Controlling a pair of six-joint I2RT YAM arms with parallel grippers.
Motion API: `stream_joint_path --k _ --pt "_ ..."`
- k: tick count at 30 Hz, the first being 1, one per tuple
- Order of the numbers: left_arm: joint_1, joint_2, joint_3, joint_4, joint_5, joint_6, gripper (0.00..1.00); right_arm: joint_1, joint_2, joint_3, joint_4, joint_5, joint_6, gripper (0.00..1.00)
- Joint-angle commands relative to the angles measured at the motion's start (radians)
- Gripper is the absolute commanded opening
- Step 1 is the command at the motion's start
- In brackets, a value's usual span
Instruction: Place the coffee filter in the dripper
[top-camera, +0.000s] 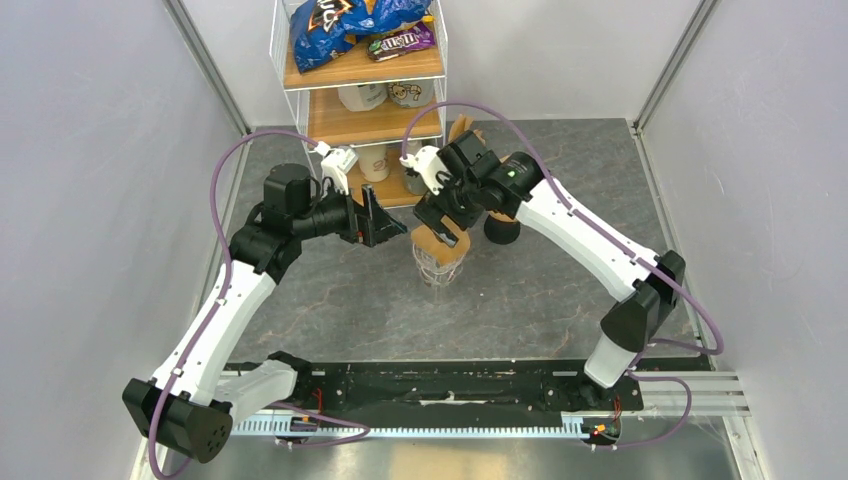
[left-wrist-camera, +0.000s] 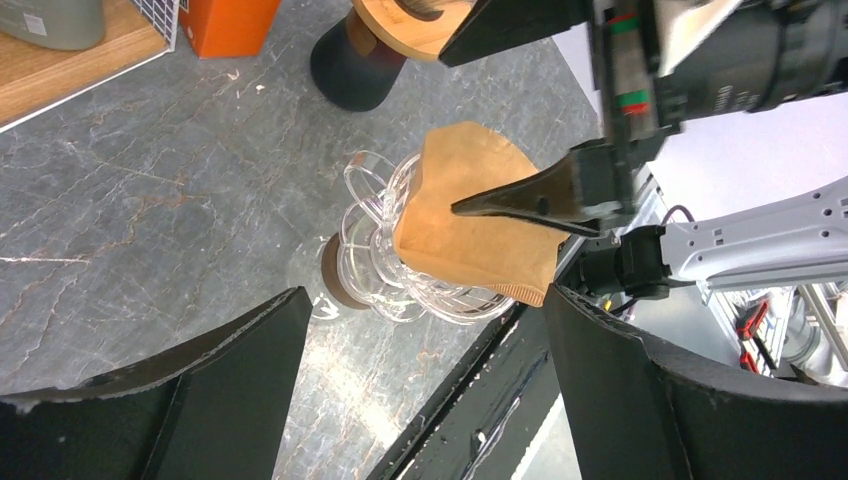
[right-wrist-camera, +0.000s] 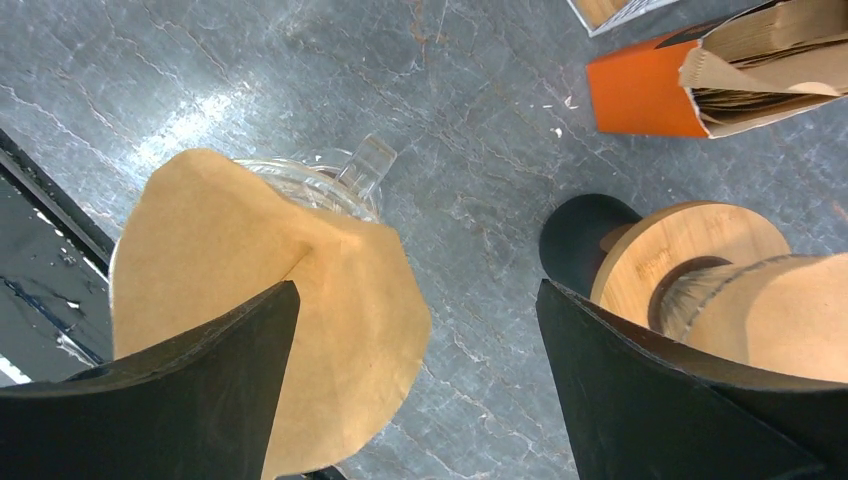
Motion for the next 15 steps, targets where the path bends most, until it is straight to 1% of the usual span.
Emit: stream_joint_path --k 1,6,9,13,15 --pt "0.008 -0.010 0.048 -0.040 0.008 0.057 0.95 0.000 -0.089 0.053 -0.011 -0.010 0.008 0.97" --pt "0.024 0.004 0.133 -0.166 0.009 0.100 0.96 -0.062 -0.193 0.021 0.043 -0.055 0.030 0.97" --pt "0.039 0.042 0.226 -0.282 0.000 0.139 0.96 -0.124 -0.242 0.024 0.062 -0.077 0.064 0.97" --pt "0.046 0.173 0.430 -0.554 -0.104 0.246 0.96 -0.221 -0.311 0.014 0.067 -0.108 0.115 0.97" --pt "0.050 0.239 0.526 -0.661 -0.173 0.309 0.97 -0.268 -0.358 -0.024 0.071 -0.110 0.148 0.97"
